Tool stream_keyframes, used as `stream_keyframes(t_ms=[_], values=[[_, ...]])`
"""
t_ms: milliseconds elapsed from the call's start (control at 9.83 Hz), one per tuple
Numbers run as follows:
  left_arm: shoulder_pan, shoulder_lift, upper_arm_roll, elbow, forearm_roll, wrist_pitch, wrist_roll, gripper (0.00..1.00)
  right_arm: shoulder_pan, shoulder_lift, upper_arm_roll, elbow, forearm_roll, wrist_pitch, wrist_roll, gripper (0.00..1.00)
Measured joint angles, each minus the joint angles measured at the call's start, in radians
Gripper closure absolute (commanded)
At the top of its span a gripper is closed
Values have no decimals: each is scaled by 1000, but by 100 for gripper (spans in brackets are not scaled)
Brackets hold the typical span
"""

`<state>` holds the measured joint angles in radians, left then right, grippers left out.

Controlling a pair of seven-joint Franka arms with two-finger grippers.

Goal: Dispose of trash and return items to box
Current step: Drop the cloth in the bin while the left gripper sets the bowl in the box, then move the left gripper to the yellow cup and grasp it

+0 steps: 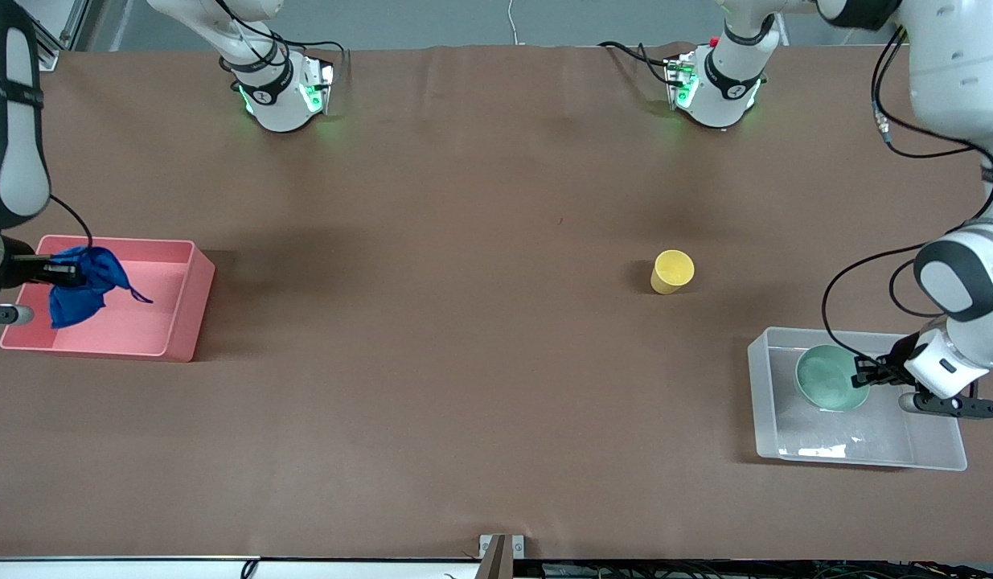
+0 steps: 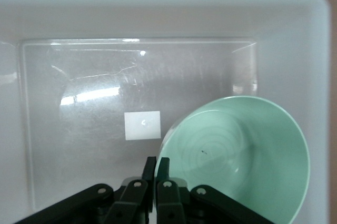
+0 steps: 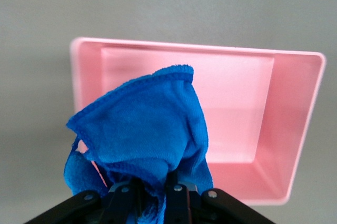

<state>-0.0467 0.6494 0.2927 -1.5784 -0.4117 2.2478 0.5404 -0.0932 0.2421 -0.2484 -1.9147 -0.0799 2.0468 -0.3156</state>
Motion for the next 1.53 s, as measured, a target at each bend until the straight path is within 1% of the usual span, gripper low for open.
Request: stream_keyframes(t_ms=[102,203,305,407,508,610,712,814,915,1017,1119,1220,1322,1424,1525], values=[[4,30,5,10,-14,7,24,100,-5,30,-4,-82,0,120,-9,98],[4,47,5,10,-17,27,30,99,-5,66,-3,-133,0,200,-9,97],[3,57,4,10,-17,45,30,98,-5,98,-3,-159,0,251,-14,92],[3,63,4,8,-17,48,30,97,-8,123,-4,-174,0,288,-34,62],[3,68,4,3,-17,52,30,96,-16,140,-5,-179,0,308,-58,1],[3,75,4,0,-17,71,30,93,-21,150,-5,-179,0,316,-74,0],[2,88,2,-2,-17,93,30,84,-21,153,-4,-178,0,317,-78,0],[2,102,1,-2,-17,108,30,50,-19,151,-3,-169,0,318,-78,0],[2,109,1,-2,-18,118,30,10,-18,144,-2,-144,1,304,-78,0],[2,108,1,1,-18,125,31,0,-16,119,0,-94,4,225,-72,0],[0,98,1,11,-18,131,31,0,-11,73,9,-21,17,92,-24,0],[-1,64,2,22,-18,125,31,0,-5,17,34,61,23,-46,62,0],[-6,5,2,29,-16,74,31,0,-4,-40,85,139,25,-165,177,0],[-14,-63,-2,30,4,1,22,0,-2,-90,142,197,25,-243,294,0],[-22,-131,-19,23,51,-58,-17,0,0,-137,191,234,25,-295,378,0]])
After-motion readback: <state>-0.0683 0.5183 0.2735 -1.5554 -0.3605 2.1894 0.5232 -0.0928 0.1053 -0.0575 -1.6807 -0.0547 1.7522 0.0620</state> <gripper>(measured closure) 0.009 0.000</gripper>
